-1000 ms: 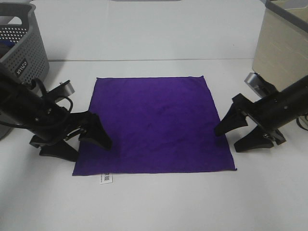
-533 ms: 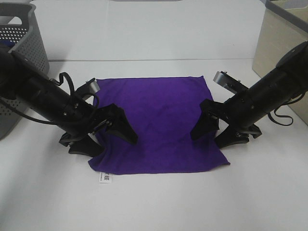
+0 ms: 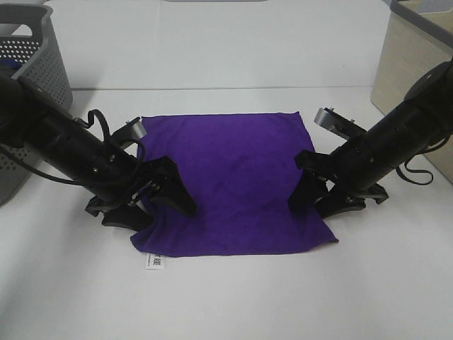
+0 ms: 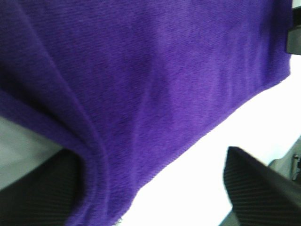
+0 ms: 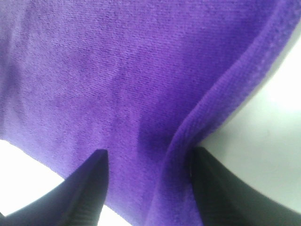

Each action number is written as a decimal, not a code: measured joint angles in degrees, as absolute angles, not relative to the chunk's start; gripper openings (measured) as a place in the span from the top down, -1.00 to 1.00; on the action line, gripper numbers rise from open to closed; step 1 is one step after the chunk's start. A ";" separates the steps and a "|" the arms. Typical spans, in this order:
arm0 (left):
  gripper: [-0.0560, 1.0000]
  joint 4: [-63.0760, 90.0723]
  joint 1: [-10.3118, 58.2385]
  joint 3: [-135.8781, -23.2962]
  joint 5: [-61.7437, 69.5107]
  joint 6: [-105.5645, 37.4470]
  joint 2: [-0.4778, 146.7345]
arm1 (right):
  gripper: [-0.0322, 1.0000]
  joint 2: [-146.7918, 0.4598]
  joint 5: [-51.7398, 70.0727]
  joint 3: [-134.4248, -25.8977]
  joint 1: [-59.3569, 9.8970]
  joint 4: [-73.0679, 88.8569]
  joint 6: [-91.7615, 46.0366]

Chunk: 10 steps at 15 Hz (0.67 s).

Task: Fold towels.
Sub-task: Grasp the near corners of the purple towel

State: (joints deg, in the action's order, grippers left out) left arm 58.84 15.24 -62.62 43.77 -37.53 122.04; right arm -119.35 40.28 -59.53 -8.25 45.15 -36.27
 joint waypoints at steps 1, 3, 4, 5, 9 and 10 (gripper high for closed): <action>-0.29 57.64 15.24 -62.62 42.80 -37.41 122.33 | -0.03 -119.35 39.99 -59.53 -8.25 44.69 -36.21; 0.40 56.72 15.24 -62.57 40.79 -37.41 122.90 | 0.30 -119.35 38.96 -59.53 -8.25 43.26 -35.70; 0.72 56.15 15.24 -62.57 40.16 -37.64 123.19 | 0.55 -119.46 38.67 -59.53 -8.25 42.97 -35.52; 0.85 55.75 15.24 -62.57 39.94 -38.10 123.24 | 0.77 -119.75 38.50 -59.53 -8.25 42.97 -35.47; 0.88 55.75 15.24 -62.45 39.88 -38.33 123.24 | 0.91 -119.86 38.56 -59.53 -8.25 42.97 -35.47; 0.88 55.75 15.24 -62.45 39.88 -38.33 123.24 | 0.91 -119.86 38.56 -59.53 -8.25 42.97 -35.47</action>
